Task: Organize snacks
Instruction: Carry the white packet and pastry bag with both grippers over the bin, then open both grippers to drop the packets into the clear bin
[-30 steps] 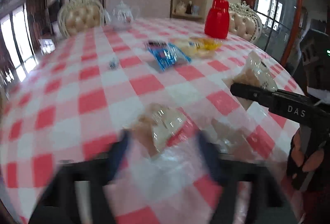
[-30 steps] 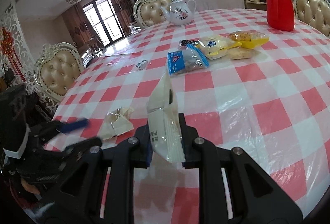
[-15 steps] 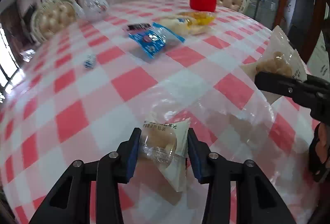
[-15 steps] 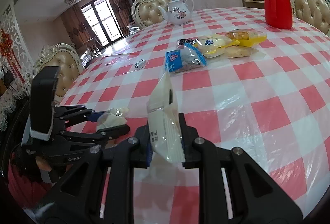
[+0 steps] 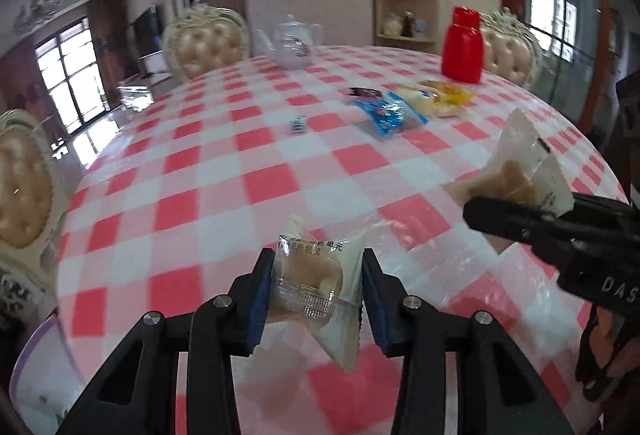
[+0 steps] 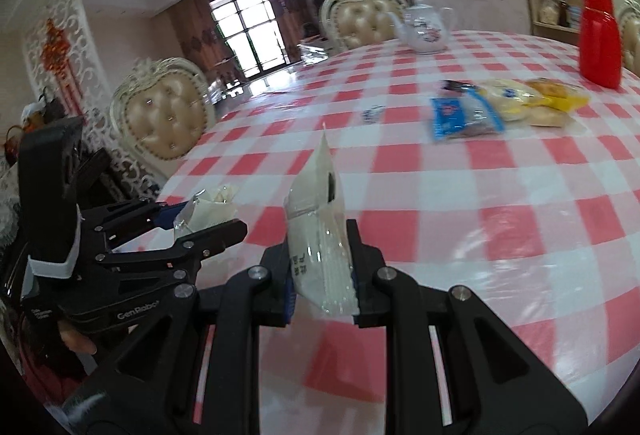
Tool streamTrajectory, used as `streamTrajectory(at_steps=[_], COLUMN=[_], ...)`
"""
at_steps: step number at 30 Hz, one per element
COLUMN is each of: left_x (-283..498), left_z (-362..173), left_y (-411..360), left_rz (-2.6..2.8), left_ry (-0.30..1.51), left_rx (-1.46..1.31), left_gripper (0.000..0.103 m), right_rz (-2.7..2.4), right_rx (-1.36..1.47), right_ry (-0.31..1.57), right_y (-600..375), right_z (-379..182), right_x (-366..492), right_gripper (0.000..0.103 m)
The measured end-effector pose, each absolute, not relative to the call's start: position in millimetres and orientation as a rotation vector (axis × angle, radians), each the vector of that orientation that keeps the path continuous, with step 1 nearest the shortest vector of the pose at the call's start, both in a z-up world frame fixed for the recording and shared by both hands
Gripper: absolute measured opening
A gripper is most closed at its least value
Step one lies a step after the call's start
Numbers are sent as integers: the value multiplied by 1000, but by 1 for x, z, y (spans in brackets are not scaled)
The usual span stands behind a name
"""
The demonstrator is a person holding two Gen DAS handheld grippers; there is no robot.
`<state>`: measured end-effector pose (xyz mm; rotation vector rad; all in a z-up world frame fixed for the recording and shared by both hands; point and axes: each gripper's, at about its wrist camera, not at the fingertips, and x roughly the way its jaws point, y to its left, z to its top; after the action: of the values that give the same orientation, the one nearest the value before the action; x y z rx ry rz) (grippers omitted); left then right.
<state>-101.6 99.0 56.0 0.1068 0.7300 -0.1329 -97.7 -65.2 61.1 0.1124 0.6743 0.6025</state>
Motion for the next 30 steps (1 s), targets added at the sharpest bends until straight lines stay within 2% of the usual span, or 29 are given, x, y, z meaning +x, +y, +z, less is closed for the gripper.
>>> streamTrajectory(at_steps=[18, 30], left_x=[-210, -254], left_z=[67, 47], left_y=[251, 365], left_rz=[131, 425], left_ry=[649, 680], left_rx=[-38, -149], left_gripper=[43, 45], right_rz=[843, 1123], right_rx=[-104, -255], right_ry=[646, 773], right_y=[91, 212], right_z=[81, 46], right_x=[-171, -222], right_gripper=[23, 23])
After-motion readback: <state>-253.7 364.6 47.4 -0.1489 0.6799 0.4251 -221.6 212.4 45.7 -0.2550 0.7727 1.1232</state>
